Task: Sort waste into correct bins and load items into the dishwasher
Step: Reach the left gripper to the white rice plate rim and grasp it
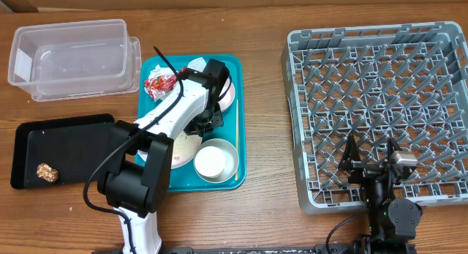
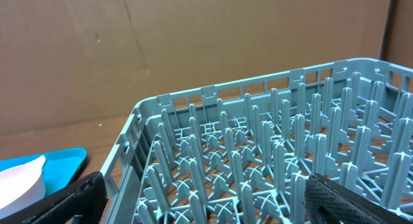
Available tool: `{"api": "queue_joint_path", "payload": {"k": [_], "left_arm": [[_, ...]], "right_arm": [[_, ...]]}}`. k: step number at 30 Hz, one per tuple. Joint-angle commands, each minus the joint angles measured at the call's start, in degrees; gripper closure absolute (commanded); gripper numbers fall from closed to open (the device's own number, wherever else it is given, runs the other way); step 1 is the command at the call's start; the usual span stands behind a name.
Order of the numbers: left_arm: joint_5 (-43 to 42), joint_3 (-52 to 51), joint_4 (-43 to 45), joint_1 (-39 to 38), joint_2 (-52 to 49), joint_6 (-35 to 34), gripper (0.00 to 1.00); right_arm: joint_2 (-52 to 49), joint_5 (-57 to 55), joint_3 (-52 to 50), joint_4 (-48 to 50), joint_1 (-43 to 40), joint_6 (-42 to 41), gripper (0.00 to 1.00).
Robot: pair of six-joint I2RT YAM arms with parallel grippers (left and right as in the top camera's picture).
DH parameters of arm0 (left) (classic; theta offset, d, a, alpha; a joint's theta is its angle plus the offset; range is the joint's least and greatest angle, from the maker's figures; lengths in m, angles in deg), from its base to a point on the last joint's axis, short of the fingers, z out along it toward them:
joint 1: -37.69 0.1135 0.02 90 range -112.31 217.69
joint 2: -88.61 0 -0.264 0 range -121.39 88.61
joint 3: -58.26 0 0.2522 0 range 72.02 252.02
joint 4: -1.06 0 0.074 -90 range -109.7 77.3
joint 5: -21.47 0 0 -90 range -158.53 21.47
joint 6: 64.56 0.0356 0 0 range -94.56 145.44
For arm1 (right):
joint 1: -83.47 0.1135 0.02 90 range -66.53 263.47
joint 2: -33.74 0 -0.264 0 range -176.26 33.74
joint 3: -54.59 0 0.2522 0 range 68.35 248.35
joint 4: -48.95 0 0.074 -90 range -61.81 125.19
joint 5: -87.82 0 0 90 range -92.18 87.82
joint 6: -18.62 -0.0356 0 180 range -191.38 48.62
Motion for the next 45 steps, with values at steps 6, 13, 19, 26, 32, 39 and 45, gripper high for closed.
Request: {"api": "queue_joint_path", "payload": {"k": [6,13,19,26,32,39,45], "left_arm": [[7.8,7.9,-7.5,0.1,-1.0,-0.1,0.96],[9.7,11.8,-12.0,0.1,-1.0,0.3,0.96],[10.0,13.6,-13.8,0.1,-1.0,0.3,0.96],[9.8,13.6,-13.4,-0.2,-1.0,0.0,0.96],[9.4,13.6,-12.1,-1.6,-1.0,-0.5,0.96],[9.5,13.6,-11.4,-2.4,-1.0,-1.1,0.96],[9.6,13.6,-11.2,-2.4,-1.0,-1.7,0.96]], "right_arm": [[0.5,0.0,-0.6,0.5,-0.2,0.0,0.00],[0.5,0.0,-0.6,0.5,-0.2,0.0,0.00],[0.5,0.0,-0.6,0.5,-0.2,0.0,0.00],[0.5,0.0,-0.6,0.5,-0.2,0.0,0.00],[0.5,0.0,-0.6,0.5,-0.2,0.0,0.00],[0.5,0.0,-0.6,0.5,-0.2,0.0,0.00],[0.5,0.0,-0.6,0.5,-0.2,0.0,0.00]]}}
